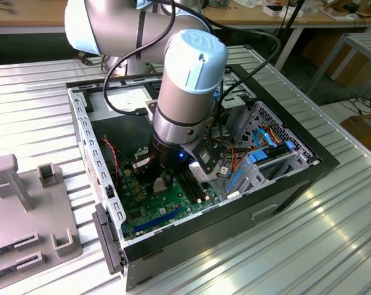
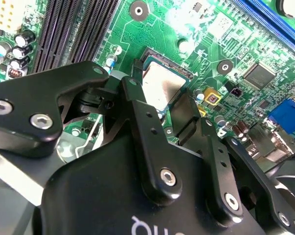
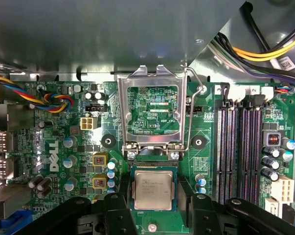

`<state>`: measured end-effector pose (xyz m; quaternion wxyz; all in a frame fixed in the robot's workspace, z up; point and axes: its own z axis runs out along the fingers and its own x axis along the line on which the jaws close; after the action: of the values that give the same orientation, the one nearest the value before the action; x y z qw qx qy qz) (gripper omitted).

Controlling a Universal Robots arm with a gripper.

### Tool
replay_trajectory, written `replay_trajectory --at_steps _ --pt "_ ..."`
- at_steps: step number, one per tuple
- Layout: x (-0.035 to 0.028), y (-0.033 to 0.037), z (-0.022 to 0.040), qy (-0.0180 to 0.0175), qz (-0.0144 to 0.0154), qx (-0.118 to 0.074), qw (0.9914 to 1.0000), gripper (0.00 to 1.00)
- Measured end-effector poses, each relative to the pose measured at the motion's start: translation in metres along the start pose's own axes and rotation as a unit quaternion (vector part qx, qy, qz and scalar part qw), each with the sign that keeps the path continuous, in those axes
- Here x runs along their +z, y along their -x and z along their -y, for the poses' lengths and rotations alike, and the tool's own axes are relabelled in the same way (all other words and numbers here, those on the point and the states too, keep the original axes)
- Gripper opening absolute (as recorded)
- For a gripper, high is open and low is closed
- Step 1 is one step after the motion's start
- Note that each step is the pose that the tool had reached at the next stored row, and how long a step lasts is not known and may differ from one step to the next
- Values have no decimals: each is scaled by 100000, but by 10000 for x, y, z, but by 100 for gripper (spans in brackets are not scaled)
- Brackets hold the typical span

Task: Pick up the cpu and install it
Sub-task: 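Place the cpu into insertion slot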

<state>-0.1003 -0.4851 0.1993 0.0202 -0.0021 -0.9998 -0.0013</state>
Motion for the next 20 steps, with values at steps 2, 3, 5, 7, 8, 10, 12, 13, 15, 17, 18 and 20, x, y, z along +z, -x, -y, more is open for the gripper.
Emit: replay_trajectory --at_steps 2,3,5,7,8,10,12,13,15,17,18,20 --pt "2 -2 0 6 6 -18 100000 47" --pt "3 -4 0 5 2 -25 100000 47" --pt "8 -5 1 8 1 -24 100000 47" --pt "17 -5 2 -13 -10 -22 100000 47" --pt "21 -5 2 -17 -10 -21 100000 47" --pt "24 -5 2 -11 -8 -21 100000 47" --pt "25 -5 2 -2 -3 -21 100000 47" --pt "25 -5 2 -2 -3 -20 100000 47" --pt "26 -5 2 0 -3 -22 100000 47" --pt "27 -5 2 -1 -3 -20 100000 47" --pt "27 -5 2 0 -2 -20 100000 47" --pt "27 -2 2 9 -23 -5 100000 47"
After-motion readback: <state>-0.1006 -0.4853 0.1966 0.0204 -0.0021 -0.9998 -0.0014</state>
